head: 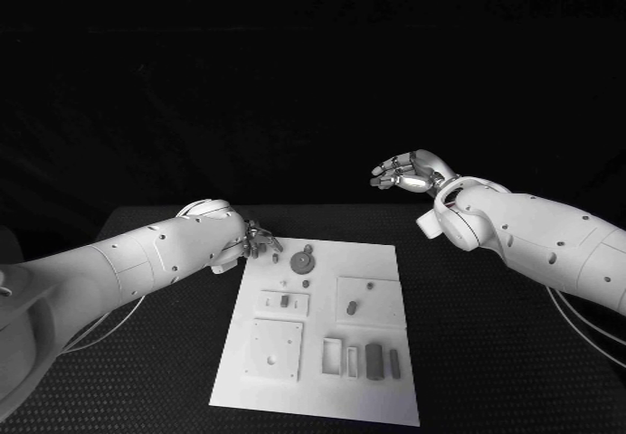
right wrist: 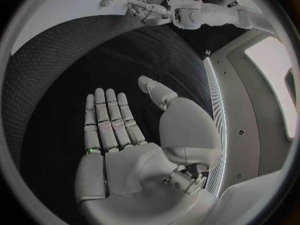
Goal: Assemble the parts on the task board
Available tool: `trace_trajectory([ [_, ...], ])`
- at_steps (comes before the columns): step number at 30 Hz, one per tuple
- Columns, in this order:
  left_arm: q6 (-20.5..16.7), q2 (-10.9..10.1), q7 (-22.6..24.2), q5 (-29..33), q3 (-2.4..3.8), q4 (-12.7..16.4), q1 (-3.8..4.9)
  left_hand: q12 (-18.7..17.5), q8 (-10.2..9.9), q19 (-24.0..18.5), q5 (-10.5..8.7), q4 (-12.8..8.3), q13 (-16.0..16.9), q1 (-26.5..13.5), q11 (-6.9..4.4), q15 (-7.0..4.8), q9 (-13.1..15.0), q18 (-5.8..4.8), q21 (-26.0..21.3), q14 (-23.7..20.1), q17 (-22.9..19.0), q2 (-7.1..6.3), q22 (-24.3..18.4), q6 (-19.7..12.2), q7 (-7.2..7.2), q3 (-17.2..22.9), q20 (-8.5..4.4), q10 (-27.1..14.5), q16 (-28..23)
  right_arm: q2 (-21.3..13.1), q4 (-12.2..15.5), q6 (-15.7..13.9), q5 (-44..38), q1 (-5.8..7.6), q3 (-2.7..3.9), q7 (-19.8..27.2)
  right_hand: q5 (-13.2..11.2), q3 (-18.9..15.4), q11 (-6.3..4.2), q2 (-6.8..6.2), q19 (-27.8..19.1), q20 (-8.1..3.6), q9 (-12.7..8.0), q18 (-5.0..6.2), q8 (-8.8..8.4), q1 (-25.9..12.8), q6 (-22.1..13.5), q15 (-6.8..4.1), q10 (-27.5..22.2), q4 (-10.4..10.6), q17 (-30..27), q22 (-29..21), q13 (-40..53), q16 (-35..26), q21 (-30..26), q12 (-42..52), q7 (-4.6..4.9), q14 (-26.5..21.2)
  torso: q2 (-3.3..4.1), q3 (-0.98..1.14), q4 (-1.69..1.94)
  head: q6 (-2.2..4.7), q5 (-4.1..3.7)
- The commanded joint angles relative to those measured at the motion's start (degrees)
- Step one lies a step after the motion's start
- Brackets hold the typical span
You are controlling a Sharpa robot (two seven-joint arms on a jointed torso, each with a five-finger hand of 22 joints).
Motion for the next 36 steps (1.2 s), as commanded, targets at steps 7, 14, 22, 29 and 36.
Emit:
trace_trajectory([
  [7,3.1,0.6,2.0,0.9,0.00,-0.4,-0.37,-0.2,0.5,0.0,0.37,0.3,-0.2,-0.9,-0.14,0.08,-0.3,-0.30,-0.3,0.3,0.2,0.71,0.2,0.0,-0.39,-0.2,-4.38,0.5,0.1,0.0,0.1,0.5,0.0,-0.01,0.04,0.5,0.3,-0.3,-0.07,-0.09,-0.5,-0.11,-0.1,-0.31,0.21,-0.6,-0.4,0.30,0.5,0.1,-0.1,0.1,0.0,-0.4,-0.4,-0.3,-0.03,-0.3,-0.05,0.04,0.02,-0.11,-0.13],
  [14,4.0,0.8,2.4,1.0,0.00,-1.1,-0.54,-0.4,1.0,0.0,1.11,0.1,-0.6,-0.8,-0.59,0.03,-0.7,-0.30,-0.4,0.3,0.3,3.01,0.7,2.1,-0.91,0.2,-4.39,0.9,0.2,0.2,0.0,0.6,0.0,-0.01,0.04,0.4,0.3,-0.4,-0.07,-0.09,-0.5,-0.11,-0.1,-0.31,0.21,-0.6,-0.4,0.30,0.5,0.1,-0.1,0.1,0.0,-0.3,-0.4,-0.4,-0.03,-0.3,-0.05,0.06,0.00,-0.27,-0.11],
  [22,5.5,0.9,2.8,1.9,0.00,-1.2,-0.68,-0.5,1.0,0.3,-0.94,1.4,-0.9,0.8,-0.76,0.01,-1.4,-0.40,-0.4,0.5,0.5,3.26,1.2,3.3,-1.13,3.5,-4.40,1.3,0.2,0.3,-0.1,0.6,0.0,-0.01,0.04,0.5,0.3,-0.3,-0.06,-0.06,-0.5,-0.12,-0.1,-0.30,0.21,-0.5,-0.4,0.30,0.5,0.1,-0.1,0.2,0.0,-0.3,-0.4,-0.4,-0.02,-0.3,-0.05,0.06,0.07,-0.29,-0.15],
  [29,5.6,1.0,2.8,3.8,0.00,-1.4,-0.70,-0.6,1.0,0.3,-0.65,1.0,-1.0,2.0,-0.76,0.04,-1.6,-0.48,-0.4,0.4,0.5,4.61,1.5,3.6,-1.14,4.5,-4.38,1.4,0.2,0.3,-0.1,0.6,0.0,-0.01,0.04,0.5,0.3,-0.3,-0.06,-0.05,-0.5,-0.12,-0.1,-0.30,0.22,-0.5,-0.4,0.30,0.5,0.1,-0.1,0.2,0.0,-0.4,-0.4,-0.4,-0.01,-0.3,-0.06,0.03,0.02,-0.27,-0.09],
  [36,5.0,1.0,2.9,4.4,0.00,-1.8,-0.70,-0.7,0.8,0.2,-0.72,0.5,-1.1,2.7,-0.65,0.11,-1.8,-0.57,-0.5,0.3,0.5,5.07,1.7,3.4,-1.03,4.8,-4.32,1.2,0.2,0.3,-0.1,0.6,0.0,-0.01,0.04,0.5,0.3,-0.4,-0.05,-0.07,-0.5,-0.11,-0.1,-0.30,0.22,-0.5,-0.4,0.31,0.5,0.1,-0.1,0.2,0.0,-0.4,-0.4,-0.4,0.00,-0.3,-0.03,0.05,0.01,-0.30,-0.09],
])
